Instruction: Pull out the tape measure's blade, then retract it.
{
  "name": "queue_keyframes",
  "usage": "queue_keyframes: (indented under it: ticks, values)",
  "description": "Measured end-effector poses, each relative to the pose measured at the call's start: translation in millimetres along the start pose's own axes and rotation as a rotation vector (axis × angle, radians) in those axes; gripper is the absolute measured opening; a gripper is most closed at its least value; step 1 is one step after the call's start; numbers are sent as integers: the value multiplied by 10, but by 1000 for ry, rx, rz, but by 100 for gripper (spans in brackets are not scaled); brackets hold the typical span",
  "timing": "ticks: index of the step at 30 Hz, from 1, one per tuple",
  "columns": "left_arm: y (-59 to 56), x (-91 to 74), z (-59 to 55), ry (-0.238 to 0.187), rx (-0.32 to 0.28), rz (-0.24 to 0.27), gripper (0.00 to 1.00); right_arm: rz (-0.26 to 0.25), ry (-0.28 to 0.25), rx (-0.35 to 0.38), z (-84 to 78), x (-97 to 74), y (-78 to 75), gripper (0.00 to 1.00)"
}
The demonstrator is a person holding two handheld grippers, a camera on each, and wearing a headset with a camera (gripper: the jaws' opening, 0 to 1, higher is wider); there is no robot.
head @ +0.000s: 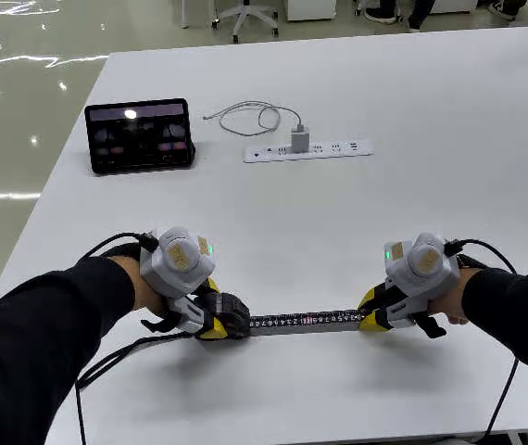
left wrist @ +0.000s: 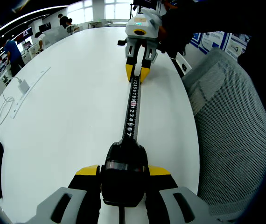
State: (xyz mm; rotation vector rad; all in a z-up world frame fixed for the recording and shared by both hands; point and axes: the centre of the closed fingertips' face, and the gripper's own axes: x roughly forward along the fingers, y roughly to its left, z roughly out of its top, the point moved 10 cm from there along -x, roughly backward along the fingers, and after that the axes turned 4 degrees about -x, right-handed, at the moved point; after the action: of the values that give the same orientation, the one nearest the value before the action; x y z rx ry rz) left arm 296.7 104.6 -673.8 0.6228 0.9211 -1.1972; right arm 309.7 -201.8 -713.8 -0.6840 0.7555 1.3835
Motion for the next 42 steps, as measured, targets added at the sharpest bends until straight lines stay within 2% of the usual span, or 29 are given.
queue_keyframes:
  ticks: [42]
  values:
    - [-11, -5, 3, 1, -8, 4, 33, -10, 28, 13, -210, -170, -39, 10]
